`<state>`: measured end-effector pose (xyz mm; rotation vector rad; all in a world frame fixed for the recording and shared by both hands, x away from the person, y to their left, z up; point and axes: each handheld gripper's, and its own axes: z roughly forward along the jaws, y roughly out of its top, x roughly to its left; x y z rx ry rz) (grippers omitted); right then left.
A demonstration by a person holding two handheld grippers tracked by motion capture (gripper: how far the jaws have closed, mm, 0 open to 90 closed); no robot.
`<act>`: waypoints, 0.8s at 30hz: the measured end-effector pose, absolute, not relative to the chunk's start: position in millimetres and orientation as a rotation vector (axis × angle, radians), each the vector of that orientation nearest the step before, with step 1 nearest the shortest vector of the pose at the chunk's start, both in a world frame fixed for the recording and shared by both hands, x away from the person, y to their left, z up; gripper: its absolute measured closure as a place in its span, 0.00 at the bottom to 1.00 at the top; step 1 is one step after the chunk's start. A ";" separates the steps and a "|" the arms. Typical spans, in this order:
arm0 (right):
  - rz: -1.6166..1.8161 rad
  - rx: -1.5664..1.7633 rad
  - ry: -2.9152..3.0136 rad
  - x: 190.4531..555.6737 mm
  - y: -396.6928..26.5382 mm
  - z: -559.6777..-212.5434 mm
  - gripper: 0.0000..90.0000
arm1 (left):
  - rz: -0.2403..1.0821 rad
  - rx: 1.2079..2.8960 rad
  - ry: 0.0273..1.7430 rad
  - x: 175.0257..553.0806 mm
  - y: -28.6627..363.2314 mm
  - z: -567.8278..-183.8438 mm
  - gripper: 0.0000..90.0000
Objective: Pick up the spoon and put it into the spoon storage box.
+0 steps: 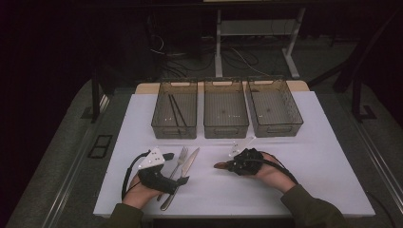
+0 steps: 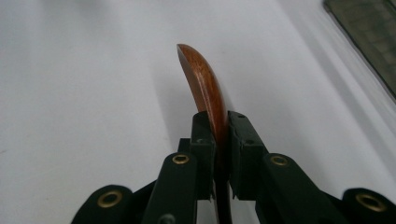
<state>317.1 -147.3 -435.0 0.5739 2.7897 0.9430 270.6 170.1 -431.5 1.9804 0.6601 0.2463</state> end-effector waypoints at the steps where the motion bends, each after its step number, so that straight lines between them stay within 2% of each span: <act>1: 0.949 0.595 2.788 317.9 -148.5 -434.2 0.90 | 0.246 1.980 0.660 270.5 170.1 -431.5 0.00; 24: 1.137 0.929 2.614 331.6 -182.8 -408.6 0.90 | 0.245 1.982 0.655 270.0 168.8 -430.9 0.00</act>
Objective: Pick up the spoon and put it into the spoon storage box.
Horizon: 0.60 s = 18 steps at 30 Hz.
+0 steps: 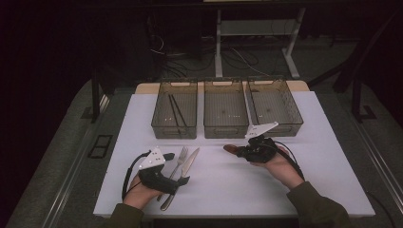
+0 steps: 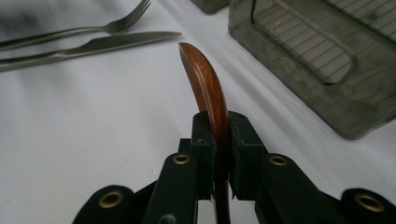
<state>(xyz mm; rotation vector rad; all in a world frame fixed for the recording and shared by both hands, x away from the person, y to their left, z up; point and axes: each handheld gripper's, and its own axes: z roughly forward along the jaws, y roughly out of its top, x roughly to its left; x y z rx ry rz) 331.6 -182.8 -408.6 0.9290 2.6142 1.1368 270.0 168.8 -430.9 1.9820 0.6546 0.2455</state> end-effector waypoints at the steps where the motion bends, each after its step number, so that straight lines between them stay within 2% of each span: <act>1: 1.143 0.931 2.606 332.4 -183.9 -407.1 0.90 | 0.245 1.981 0.656 269.9 168.7 -431.0 0.00; 18: 1.258 1.027 2.480 346.8 -194.3 -380.5 0.90 | 0.242 1.979 0.667 270.5 168.7 -431.1 0.00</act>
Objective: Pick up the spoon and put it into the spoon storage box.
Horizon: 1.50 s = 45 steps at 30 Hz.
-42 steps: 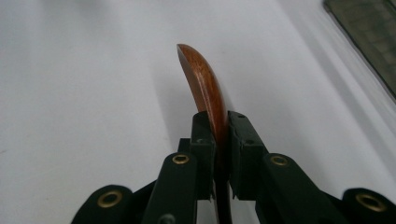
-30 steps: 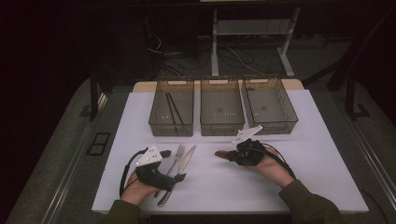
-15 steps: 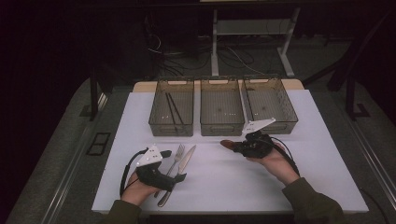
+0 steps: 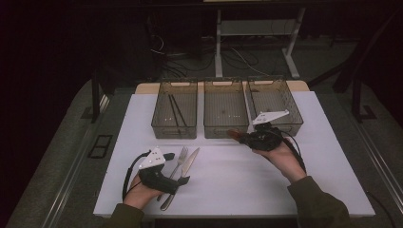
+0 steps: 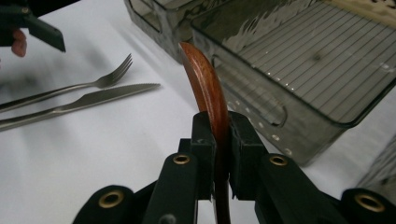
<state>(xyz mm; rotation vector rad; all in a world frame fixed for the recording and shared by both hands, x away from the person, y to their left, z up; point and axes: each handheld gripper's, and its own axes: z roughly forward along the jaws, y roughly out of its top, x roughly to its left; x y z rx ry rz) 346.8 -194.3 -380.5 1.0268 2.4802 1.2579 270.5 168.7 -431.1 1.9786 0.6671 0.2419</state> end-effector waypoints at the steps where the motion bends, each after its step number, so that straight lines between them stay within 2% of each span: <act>1: 1.265 1.030 2.473 347.7 -195.0 -379.0 0.90 | 0.242 1.978 0.667 270.5 168.9 -431.0 0.00; 16: 1.337 1.081 2.382 364.2 -198.8 -363.6 0.90 | 0.238 1.968 0.665 270.1 167.4 -431.2 0.00; 45: 1.320 1.149 2.340 428.9 -166.0 -344.6 0.90 | 0.233 1.974 0.657 269.4 165.0 -431.0 0.00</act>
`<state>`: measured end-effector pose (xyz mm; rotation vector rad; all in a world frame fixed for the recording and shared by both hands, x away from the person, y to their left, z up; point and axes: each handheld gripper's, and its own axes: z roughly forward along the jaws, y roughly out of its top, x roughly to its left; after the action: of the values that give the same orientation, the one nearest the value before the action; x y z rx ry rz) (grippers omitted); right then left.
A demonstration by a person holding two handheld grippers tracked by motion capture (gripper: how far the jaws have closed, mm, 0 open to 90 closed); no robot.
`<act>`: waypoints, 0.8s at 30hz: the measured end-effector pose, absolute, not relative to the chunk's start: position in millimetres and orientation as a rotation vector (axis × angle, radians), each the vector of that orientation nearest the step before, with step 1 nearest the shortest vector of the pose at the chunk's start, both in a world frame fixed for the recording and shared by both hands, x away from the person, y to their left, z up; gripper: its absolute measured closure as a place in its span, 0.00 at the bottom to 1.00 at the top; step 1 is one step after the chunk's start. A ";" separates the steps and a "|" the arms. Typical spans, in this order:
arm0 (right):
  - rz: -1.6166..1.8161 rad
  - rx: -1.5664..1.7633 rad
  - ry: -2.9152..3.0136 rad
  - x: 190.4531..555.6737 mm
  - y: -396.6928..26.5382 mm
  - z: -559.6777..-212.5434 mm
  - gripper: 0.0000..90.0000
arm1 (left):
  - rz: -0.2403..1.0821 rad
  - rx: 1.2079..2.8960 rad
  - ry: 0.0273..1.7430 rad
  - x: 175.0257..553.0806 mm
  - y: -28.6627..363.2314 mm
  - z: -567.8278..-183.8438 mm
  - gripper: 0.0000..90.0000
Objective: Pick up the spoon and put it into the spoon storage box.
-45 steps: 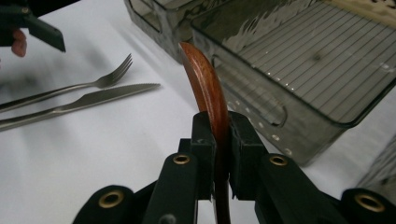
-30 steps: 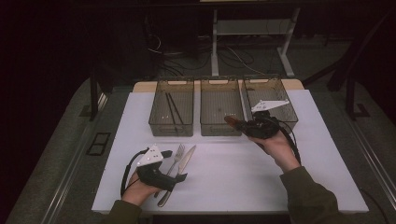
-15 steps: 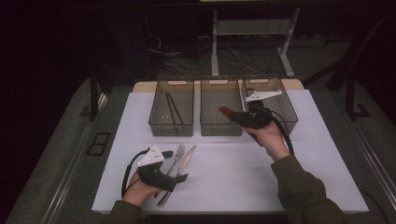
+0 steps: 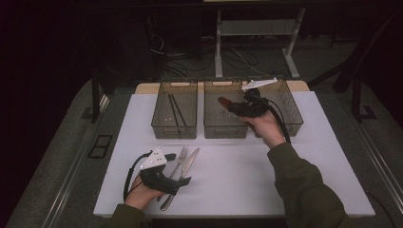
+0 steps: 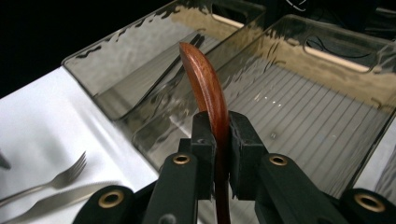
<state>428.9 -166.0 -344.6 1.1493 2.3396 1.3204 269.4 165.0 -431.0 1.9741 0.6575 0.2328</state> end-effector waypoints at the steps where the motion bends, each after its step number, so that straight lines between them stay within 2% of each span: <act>1: 1.318 1.149 2.336 431.8 -164.9 -343.0 0.90 | 0.233 1.974 0.658 269.4 165.0 -431.0 0.00; 14: 1.313 1.135 2.308 470.1 -138.6 -333.8 0.90 | 0.230 1.962 0.654 269.2 166.3 -430.1 0.00; 24: 1.286 1.195 2.298 489.7 -131.4 -354.9 0.90 | 0.223 1.961 0.649 269.6 166.1 -430.1 0.00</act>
<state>489.7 -131.4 -354.9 1.1949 2.2978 1.2864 269.6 166.1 -430.1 1.9605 0.6495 0.2228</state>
